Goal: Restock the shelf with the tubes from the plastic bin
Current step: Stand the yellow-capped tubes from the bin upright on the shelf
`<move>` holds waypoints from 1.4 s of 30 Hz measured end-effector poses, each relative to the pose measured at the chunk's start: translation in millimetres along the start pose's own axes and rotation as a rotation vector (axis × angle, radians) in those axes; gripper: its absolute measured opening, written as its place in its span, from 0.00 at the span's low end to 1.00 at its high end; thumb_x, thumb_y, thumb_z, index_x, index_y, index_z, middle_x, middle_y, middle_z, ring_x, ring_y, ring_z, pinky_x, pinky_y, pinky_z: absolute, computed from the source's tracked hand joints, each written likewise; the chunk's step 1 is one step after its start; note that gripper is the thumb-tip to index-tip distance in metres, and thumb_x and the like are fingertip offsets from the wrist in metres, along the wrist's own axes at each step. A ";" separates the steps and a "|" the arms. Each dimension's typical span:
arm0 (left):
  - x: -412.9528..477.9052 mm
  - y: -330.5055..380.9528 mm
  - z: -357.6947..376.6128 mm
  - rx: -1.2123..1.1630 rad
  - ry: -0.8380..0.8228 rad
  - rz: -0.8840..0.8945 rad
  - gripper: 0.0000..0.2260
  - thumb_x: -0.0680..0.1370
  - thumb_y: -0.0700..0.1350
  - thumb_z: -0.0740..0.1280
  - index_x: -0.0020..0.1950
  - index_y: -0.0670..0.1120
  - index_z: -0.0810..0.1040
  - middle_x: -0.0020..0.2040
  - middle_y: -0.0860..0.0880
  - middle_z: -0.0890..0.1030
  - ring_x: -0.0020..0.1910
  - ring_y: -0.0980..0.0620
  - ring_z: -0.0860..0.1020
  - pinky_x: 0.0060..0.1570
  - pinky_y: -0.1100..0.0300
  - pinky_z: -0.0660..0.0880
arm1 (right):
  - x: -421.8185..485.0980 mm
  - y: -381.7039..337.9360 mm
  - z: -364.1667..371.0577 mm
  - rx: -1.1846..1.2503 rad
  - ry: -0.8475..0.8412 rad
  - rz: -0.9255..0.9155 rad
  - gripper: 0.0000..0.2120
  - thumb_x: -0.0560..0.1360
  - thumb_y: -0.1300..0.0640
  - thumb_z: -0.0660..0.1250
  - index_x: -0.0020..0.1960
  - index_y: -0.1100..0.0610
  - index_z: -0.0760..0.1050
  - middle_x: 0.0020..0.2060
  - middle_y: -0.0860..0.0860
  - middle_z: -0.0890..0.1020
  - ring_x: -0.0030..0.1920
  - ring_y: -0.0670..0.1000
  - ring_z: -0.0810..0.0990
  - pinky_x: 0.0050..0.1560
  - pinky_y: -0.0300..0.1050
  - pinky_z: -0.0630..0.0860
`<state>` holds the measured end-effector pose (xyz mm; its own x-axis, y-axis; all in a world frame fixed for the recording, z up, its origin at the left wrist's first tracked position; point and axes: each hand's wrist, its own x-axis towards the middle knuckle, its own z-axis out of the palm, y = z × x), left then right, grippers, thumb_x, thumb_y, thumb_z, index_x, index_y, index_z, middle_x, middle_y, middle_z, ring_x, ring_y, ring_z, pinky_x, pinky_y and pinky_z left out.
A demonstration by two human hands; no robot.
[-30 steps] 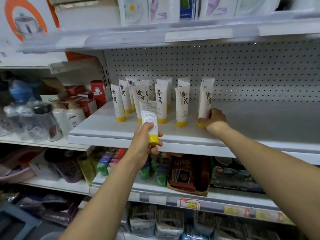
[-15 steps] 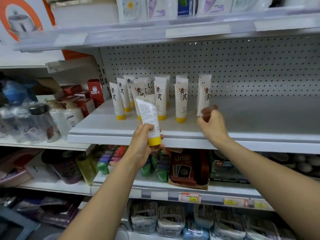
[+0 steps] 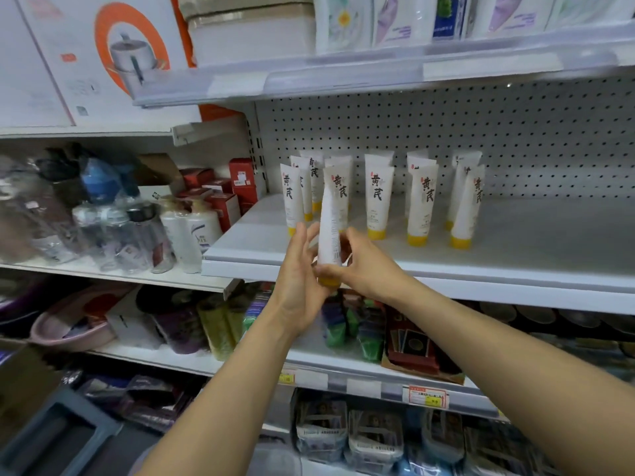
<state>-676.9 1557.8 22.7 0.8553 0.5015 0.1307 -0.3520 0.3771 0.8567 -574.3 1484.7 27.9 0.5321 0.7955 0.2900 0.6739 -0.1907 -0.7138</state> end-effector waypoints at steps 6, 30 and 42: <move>-0.8 25.4 -32.6 0.254 0.132 -0.010 0.17 0.81 0.53 0.59 0.69 0.49 0.70 0.58 0.51 0.80 0.53 0.56 0.79 0.50 0.54 0.76 | 33.1 -29.2 33.3 0.185 -0.054 0.096 0.15 0.68 0.61 0.73 0.53 0.54 0.75 0.46 0.51 0.82 0.48 0.50 0.81 0.49 0.48 0.80; -23.0 50.7 -136.4 0.598 0.510 -0.051 0.09 0.78 0.43 0.66 0.58 0.47 0.77 0.50 0.46 0.81 0.46 0.50 0.81 0.43 0.60 0.76 | 115.0 -22.8 75.5 0.087 -0.035 0.281 0.25 0.71 0.65 0.70 0.67 0.60 0.68 0.61 0.57 0.77 0.60 0.58 0.77 0.62 0.51 0.74; -61.2 38.1 -182.2 0.987 0.378 -0.026 0.08 0.77 0.44 0.66 0.55 0.48 0.78 0.45 0.49 0.82 0.45 0.51 0.81 0.46 0.60 0.76 | 22.0 -36.7 98.0 -0.235 0.054 0.080 0.18 0.73 0.56 0.65 0.62 0.53 0.68 0.49 0.47 0.74 0.47 0.51 0.74 0.47 0.49 0.73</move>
<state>-812.1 1683.4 -43.5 0.6239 0.7765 0.0885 0.2753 -0.3244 0.9050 -637.5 1565.6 -2.0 0.6111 0.7416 0.2767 0.7259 -0.3856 -0.5696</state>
